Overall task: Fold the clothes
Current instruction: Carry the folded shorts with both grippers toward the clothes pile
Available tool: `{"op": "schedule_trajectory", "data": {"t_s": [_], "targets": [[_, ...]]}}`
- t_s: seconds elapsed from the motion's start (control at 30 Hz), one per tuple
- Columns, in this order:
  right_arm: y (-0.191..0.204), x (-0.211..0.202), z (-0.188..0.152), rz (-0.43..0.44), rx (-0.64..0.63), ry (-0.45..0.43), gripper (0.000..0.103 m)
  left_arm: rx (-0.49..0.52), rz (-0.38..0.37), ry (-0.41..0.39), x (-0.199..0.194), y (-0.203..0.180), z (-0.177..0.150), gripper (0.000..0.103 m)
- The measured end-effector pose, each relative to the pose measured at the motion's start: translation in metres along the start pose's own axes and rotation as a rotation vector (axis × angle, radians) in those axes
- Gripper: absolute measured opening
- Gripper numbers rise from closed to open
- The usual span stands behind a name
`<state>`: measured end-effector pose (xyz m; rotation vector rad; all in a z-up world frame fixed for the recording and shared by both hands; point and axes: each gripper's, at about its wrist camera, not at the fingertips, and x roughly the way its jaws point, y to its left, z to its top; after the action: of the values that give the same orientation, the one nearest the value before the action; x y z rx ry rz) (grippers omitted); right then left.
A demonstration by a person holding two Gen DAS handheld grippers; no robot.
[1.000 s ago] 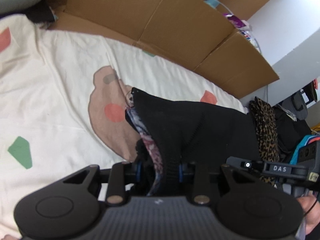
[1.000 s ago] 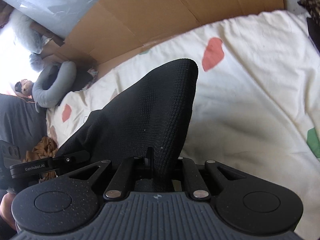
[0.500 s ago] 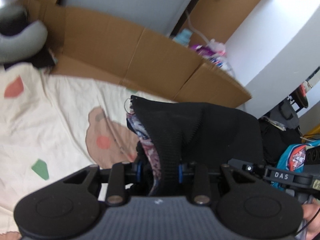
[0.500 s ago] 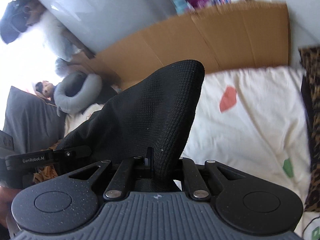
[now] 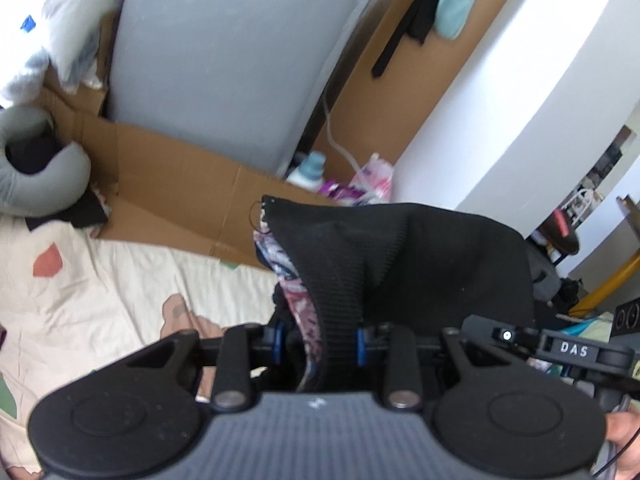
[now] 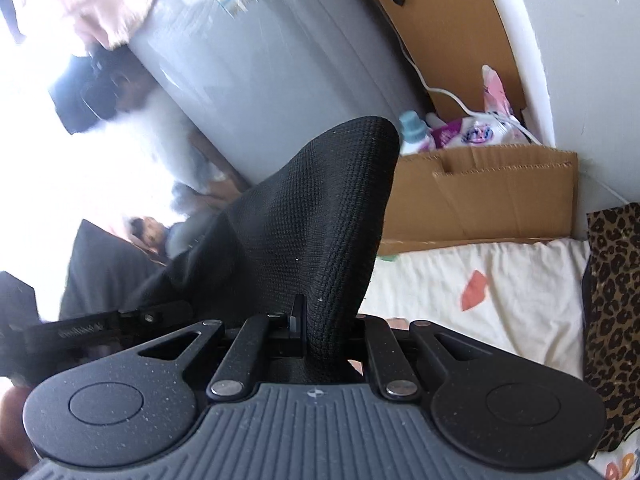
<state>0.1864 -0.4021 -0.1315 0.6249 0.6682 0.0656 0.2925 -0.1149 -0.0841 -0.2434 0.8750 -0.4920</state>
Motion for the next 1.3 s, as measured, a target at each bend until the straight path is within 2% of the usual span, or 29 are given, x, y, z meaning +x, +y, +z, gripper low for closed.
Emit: {"op": "schedule_trajectory", "data": {"t_s": [0.3,0.57,0.8,1.0,1.3], "targets": [[0.031,-0.078,0.042,0.010,-0.061,-0.068,0.007,0.007,-0.031,-0.064,-0.053,-0.055,0.024,0.033],[0.050,-0.143,0.068,-0.014,-0.103,-0.135,0.007,0.012,-0.069,-0.112,-0.081,-0.102,0.033,0.033],[0.053,-0.184,0.089,-0.001,-0.105,-0.155,0.007,-0.028,-0.094,-0.132,-0.095,-0.131,0.040,0.033],[0.058,-0.225,0.101,-0.028,-0.120,-0.187,0.007,-0.013,-0.119,-0.150,-0.106,-0.164,0.043,0.034],[0.026,-0.257,0.086,-0.068,-0.112,-0.208,0.007,0.002,-0.164,-0.124,-0.089,-0.195,0.026,0.034]]}}
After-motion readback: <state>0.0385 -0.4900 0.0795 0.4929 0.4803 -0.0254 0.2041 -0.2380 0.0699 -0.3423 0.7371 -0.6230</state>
